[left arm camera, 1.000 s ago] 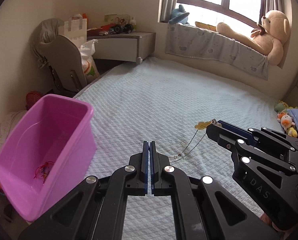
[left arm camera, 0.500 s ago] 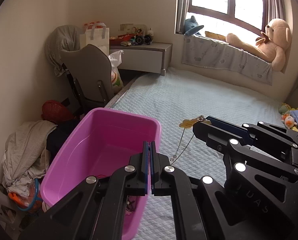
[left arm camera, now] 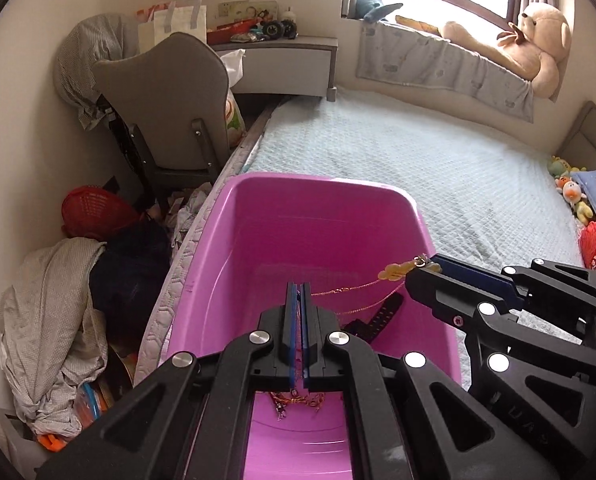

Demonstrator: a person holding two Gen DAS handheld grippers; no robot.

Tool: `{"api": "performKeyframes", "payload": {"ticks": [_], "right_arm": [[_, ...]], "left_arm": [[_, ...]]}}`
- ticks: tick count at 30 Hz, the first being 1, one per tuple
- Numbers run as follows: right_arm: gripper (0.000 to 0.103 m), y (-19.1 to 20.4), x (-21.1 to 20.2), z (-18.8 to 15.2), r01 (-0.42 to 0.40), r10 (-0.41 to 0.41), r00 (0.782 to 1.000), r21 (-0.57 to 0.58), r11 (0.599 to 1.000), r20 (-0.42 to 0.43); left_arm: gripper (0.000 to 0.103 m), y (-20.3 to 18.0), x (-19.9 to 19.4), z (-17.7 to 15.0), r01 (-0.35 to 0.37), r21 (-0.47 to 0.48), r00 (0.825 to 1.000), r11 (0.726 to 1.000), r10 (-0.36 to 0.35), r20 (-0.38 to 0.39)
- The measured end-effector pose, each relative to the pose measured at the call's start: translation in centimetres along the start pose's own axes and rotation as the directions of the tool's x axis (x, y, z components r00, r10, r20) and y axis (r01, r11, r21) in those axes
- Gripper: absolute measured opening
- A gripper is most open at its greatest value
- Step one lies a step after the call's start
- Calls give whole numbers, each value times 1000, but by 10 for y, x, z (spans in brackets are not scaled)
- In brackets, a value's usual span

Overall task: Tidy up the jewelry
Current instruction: 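Lift the gold necklace with both tools and carry it over the tub, then open both tools to drop the gold necklace into the tub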

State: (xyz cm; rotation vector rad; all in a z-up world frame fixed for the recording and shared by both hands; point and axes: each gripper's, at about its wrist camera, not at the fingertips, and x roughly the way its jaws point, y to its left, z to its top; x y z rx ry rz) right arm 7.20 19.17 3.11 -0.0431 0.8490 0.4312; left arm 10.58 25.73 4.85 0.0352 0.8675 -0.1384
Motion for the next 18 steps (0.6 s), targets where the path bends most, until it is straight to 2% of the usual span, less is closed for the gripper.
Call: {"api": "performKeyframes", "payload": {"ticks": [6,9,11,12,13,14,16,18], "right_arm": [[14,0,35,3,44,-40,995,36,998,-97],[15,0,46,7,74,-68,989,41,996,-132],[30,-1,50,9,96,-88,986,46,994,-139],[46,-1,49,9,109,-101,985,47,993,-139],[49,-1,49,9,113,-105,985,50,992,-137],[49,-2,49,9,115,-106,984,54,992,-140],[49,-6,49,8,134,-122,980,74,988,-155],[49,-10,49,7,128,-108,979,108,986,-174]], "left_arm": [[3,13,33,2,19,1,996,1000,-18,-90],[3,23,43,2,18,-33,990,999,-23,-137],[4,27,47,1,8,-50,988,999,-16,-156],[6,29,48,1,-1,-54,986,999,-8,-168],[21,31,50,-1,-9,-57,983,998,-1,-184],[49,32,51,-2,-18,-61,980,998,6,-197],[76,39,50,-3,-79,-75,977,994,62,-205],[78,46,46,-2,-68,-95,978,993,48,-203]]}}
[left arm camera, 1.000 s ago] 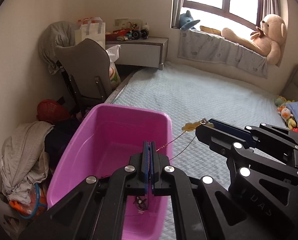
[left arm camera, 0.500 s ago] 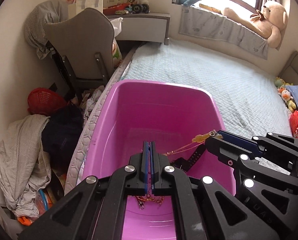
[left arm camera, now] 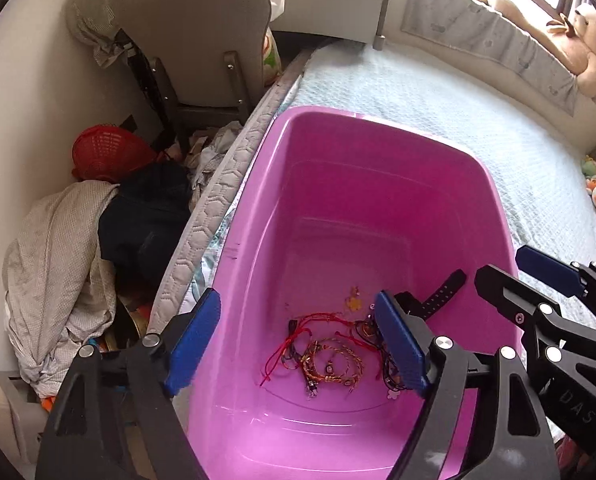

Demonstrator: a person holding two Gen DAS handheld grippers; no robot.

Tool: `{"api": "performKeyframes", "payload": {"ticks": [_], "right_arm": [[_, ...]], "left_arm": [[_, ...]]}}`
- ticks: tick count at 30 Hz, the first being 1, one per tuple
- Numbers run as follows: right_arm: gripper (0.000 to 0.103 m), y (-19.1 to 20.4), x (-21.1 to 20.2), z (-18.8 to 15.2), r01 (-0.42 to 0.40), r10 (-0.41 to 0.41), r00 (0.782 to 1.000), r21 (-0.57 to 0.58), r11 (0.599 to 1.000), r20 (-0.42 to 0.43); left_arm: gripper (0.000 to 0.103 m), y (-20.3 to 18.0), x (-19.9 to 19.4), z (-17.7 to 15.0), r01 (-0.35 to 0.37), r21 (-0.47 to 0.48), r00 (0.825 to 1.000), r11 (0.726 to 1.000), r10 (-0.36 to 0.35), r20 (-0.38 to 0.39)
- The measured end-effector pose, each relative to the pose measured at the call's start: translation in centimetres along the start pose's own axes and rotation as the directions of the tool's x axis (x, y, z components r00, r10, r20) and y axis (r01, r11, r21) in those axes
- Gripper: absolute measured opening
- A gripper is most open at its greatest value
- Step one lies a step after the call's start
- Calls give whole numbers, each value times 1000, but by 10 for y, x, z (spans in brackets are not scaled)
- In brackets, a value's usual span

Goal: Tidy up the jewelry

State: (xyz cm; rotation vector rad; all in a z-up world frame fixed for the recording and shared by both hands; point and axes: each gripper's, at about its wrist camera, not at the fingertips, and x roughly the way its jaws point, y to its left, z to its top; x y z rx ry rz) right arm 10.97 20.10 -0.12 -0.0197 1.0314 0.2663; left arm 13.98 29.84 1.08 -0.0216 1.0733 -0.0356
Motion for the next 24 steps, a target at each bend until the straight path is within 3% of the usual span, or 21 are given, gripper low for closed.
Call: {"api": "performKeyframes", "payload": {"ticks": [3,16,24], "right_arm": [[49,-2,-1,-2,8,-8,1000,19,1000,-28],[58,0,-18,-11,36,-28,988,51,998,-150],[60,3,-36,-19,55,-45,983,54,997,-175]], "left_arm": [[87,2,-3,0,-24,1,999,1000,24,-28],[93,3,-24,-10,-32,5,995,999,32,-95],[93,-1,-44,-16,-45,6,993,999,46,-106]]}}
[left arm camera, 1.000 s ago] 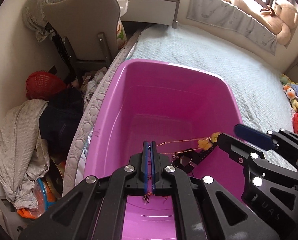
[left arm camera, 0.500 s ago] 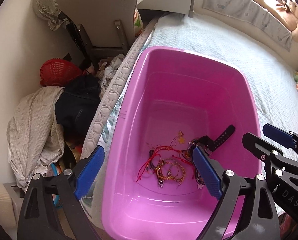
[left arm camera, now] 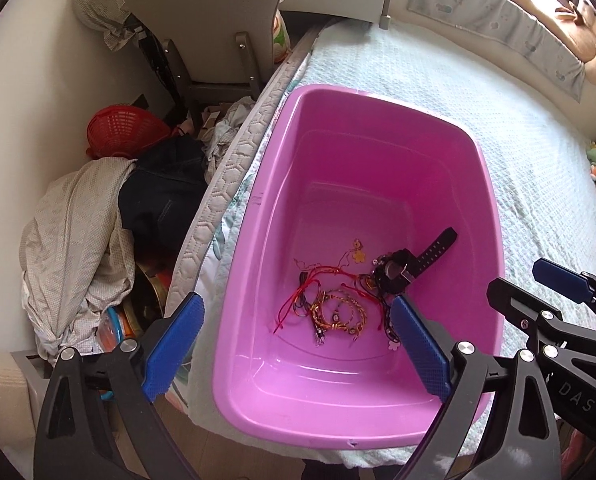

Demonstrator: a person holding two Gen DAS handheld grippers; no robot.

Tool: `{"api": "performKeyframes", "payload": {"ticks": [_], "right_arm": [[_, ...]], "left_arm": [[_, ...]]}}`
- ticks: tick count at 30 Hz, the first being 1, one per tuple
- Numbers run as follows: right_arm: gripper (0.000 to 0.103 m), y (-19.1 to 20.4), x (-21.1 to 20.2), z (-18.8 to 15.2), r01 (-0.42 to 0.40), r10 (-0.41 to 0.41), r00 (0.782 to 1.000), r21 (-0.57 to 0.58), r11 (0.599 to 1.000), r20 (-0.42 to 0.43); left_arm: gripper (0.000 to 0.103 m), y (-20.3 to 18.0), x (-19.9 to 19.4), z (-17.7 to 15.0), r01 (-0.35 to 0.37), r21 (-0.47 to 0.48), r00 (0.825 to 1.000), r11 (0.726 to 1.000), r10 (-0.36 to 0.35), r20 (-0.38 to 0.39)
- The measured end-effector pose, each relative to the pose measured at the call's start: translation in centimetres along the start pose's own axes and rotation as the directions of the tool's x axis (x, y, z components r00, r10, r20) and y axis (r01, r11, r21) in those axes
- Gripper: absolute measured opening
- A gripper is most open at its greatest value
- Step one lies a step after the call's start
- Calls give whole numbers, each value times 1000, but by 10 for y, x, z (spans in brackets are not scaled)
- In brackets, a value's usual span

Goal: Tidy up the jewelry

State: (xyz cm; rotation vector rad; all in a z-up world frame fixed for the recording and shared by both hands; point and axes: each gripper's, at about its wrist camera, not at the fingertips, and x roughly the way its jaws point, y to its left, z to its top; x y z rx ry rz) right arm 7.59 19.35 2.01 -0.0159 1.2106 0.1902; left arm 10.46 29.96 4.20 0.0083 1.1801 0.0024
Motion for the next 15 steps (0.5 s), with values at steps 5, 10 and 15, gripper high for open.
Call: {"api": "performKeyframes", "payload": {"ticks": [5,10,15], "right_arm": [[60,2,-14,-7,10,-10,1000,1,1000,3],[60,2,-26,-12,17,-17,1000,4,1000,11],[60,4,-37,-15,25,-25,1000,-4,1000,14]], "left_arm": [[93,0,-13,-7,-3,-11,1000,1000,3,5],[93,-3,-23,-13,-2,-18,1000,1000,2,10],[93,-4,-32,-17,-6,-18,1000,1000,6,17]]}}
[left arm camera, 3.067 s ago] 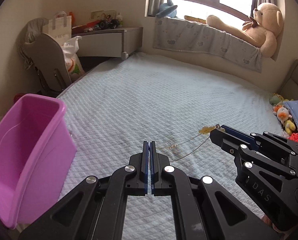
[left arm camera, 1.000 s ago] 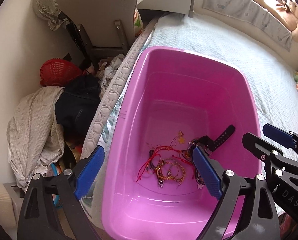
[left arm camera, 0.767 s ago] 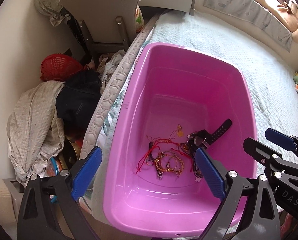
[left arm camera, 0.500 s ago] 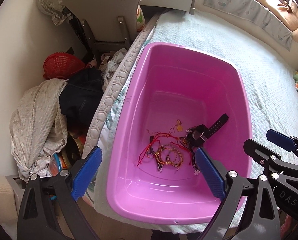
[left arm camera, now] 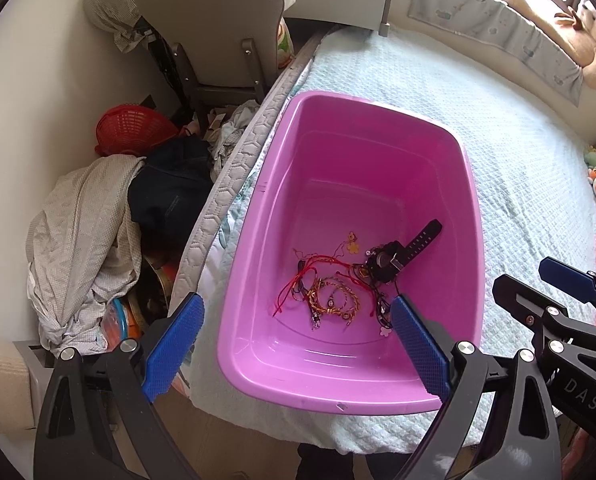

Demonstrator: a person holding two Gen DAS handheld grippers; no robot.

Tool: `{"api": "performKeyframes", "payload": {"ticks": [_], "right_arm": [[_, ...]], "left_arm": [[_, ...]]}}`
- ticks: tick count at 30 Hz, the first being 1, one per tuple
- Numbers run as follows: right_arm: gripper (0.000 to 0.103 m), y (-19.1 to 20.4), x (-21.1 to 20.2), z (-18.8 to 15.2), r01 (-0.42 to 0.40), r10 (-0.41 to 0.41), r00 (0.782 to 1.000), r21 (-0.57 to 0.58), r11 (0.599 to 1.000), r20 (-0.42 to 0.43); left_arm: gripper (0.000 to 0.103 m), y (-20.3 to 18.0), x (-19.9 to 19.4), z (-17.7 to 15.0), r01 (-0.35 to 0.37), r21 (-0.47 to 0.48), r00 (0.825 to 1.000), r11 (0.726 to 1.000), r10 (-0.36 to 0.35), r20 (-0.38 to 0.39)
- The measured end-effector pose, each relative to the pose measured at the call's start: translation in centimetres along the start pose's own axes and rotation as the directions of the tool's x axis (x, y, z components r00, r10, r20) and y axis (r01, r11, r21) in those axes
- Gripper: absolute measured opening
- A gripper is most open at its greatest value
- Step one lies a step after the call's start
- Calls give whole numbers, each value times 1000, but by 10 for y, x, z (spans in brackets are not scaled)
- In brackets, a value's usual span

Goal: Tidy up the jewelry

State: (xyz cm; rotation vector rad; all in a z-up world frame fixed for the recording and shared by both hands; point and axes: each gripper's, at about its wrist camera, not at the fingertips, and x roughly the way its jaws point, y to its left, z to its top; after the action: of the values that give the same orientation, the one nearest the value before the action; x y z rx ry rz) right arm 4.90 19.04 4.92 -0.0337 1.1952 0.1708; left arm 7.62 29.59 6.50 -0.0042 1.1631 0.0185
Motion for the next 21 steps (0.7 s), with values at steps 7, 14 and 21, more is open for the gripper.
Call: {"api": "performKeyframes", "payload": {"ticks": [7,14,21], "right_arm": [[60,2,-6,-2,7,-7,1000,-11,1000,0],[60,2,-9,-5,6,-6,1000,-10,1000,-3],[60,2,-10,-6,7,-7,1000,-10,1000,0]], "left_arm": [[93,3,-8,-5,-2,-7,1000,1000,2,5],[93,3,-12,-7,-2,2,1000,1000,2,7],[93,5,-13,-7,2,-3,1000,1000,-2,8]]}}
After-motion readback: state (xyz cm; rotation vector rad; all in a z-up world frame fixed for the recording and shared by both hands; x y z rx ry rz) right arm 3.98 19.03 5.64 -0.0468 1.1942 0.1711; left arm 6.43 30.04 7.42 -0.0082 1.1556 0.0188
